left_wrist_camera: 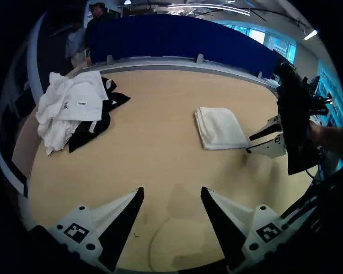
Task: Fold towel
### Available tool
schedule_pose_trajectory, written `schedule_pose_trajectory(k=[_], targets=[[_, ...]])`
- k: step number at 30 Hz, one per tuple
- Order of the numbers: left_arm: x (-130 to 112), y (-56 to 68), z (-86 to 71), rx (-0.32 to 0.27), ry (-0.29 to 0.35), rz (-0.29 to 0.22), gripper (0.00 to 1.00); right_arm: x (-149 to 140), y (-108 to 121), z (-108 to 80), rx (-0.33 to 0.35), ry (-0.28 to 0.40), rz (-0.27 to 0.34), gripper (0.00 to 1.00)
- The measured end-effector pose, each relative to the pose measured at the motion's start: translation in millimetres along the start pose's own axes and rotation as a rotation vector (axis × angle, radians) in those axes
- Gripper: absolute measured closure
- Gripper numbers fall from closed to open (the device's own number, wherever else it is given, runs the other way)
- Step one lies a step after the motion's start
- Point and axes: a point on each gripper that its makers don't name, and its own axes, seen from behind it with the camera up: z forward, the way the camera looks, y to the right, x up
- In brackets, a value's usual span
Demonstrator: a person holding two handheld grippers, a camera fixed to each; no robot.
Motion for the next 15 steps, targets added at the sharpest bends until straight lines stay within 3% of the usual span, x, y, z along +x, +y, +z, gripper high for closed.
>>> schedule_pose_trajectory(k=[5, 15], targets=[[-0.1, 0.2, -1.2, 0.001, 0.000, 0.001, 0.08, -0.2, -4.4, 4.5, 0.012, -0.001, 0.006, 0.43], [1.9, 0.1, -2.7, 0.002, 0.002, -0.001, 0.08, 0.0, 0.2, 8.8, 0.006, -0.006, 0.030, 0.76]])
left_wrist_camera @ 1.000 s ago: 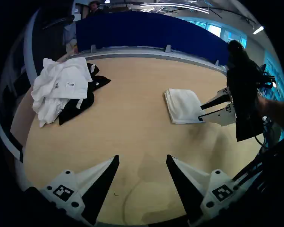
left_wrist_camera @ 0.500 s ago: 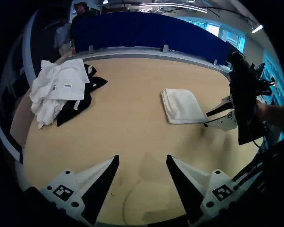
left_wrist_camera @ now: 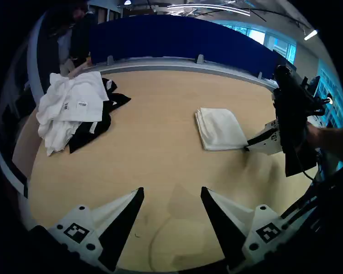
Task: Fold towel
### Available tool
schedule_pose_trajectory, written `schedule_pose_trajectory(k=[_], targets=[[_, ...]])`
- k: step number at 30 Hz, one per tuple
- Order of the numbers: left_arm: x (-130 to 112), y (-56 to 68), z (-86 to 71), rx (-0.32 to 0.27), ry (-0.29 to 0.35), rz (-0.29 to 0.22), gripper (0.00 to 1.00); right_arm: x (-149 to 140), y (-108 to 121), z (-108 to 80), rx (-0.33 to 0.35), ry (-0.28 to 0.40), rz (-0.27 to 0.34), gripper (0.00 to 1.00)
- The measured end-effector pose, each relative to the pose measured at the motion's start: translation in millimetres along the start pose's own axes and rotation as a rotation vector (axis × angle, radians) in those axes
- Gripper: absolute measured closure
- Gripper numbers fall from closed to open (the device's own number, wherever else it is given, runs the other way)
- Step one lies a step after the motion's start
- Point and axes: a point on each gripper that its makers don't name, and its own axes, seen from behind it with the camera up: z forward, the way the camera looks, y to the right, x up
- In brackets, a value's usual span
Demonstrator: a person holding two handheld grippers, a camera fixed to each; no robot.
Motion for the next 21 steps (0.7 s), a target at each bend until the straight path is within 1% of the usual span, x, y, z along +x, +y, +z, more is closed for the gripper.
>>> schedule_pose_trajectory(k=[4, 6, 11, 14, 17, 21], targets=[[0, -0.3, 1.2, -0.001, 0.000, 0.001, 0.08, 1, 4, -0.5, -0.002, 0.001, 0.005, 0.91], [0, -0.4, 1.7, -0.001, 0.000, 0.001, 0.08, 2, 5, -0.5, -0.003, 0.005, 0.005, 0.94], [0, -1.1, 2.7, -0.002, 0.001, -0.002, 0.08, 7, 6, -2.8, -0.008, 0.026, -0.006, 0.96], [0, -1.4, 3.6, -0.003, 0.000, -0.005, 0.08, 16, 6, -8.3, -0.007, 0.048, -0.011, 0.96], [1, -1.3, 3.8, -0.003, 0.001, -0.004, 0.08, 29, 7, -17.7, -0.006, 0.078, -0.013, 0.96], [3, -0.6, 3.3, -0.004, 0.004, 0.000, 0.08, 55, 10, -35.7, -0.009, 0.130, -0.019, 0.96]])
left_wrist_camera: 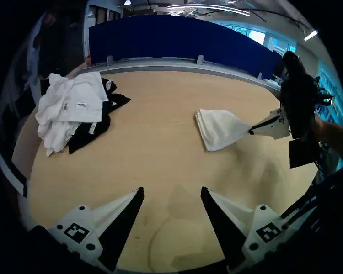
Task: Fold towel
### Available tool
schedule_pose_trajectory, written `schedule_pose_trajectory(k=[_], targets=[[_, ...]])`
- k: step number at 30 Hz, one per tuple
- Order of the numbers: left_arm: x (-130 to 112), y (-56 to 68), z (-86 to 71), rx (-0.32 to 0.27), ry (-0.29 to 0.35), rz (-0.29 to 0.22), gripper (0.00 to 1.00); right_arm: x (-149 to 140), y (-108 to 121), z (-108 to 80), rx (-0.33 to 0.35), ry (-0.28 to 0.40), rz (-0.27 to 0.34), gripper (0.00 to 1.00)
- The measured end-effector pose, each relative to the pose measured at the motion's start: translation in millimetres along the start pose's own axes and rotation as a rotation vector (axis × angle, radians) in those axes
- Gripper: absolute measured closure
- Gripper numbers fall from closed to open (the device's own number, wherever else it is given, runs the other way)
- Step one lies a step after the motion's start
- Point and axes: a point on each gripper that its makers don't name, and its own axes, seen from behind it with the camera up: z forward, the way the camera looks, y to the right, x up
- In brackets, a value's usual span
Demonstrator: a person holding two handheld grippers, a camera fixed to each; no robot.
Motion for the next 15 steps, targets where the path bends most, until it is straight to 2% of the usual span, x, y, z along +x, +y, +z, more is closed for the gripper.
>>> schedule_pose_trajectory(k=[8, 15], targets=[[5, 2.7, 0.4, -0.003, 0.009, 0.005, 0.08, 64, 12, -38.1, -0.020, 0.111, -0.017, 0.96], [10, 5.4, 0.7, -0.010, 0.020, 0.009, 0.08, 97, 20, -73.0, -0.034, 0.171, -0.035, 0.96]])
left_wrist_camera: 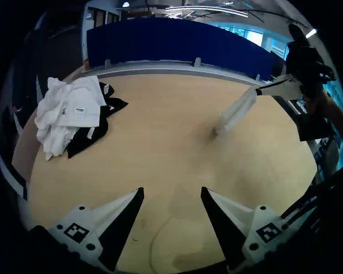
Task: Fold towel
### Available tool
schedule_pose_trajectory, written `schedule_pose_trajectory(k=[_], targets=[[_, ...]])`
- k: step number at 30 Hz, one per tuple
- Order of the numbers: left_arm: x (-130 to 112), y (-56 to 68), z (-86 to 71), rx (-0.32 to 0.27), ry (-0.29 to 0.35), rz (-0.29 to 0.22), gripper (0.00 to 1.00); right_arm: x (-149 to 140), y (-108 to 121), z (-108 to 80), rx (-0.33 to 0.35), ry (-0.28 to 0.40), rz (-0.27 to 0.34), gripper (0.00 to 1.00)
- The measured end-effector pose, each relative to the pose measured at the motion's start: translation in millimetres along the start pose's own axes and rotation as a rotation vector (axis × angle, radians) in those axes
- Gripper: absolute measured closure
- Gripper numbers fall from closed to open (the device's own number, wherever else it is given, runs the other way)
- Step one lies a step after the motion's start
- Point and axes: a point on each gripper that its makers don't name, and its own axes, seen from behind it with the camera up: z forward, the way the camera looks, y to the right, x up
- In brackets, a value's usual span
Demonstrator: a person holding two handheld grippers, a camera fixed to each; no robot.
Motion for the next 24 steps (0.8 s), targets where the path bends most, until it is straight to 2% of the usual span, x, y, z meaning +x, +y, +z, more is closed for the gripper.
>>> schedule_pose_trajectory(k=[6, 14, 24], targets=[[3, 2.8, 0.0, -0.006, 0.007, 0.000, 0.08, 5, 10, -18.3, -0.018, 0.005, -0.020, 0.96], [5, 4.7, 0.6, -0.007, 0.009, 0.004, 0.08, -5, 28, -41.9, -0.032, 0.011, 0.003, 0.96], [10, 9.0, 1.7, -0.005, 0.008, 0.020, 0.08, -31, 74, -82.3, -0.061, -0.009, 0.021, 0.96]])
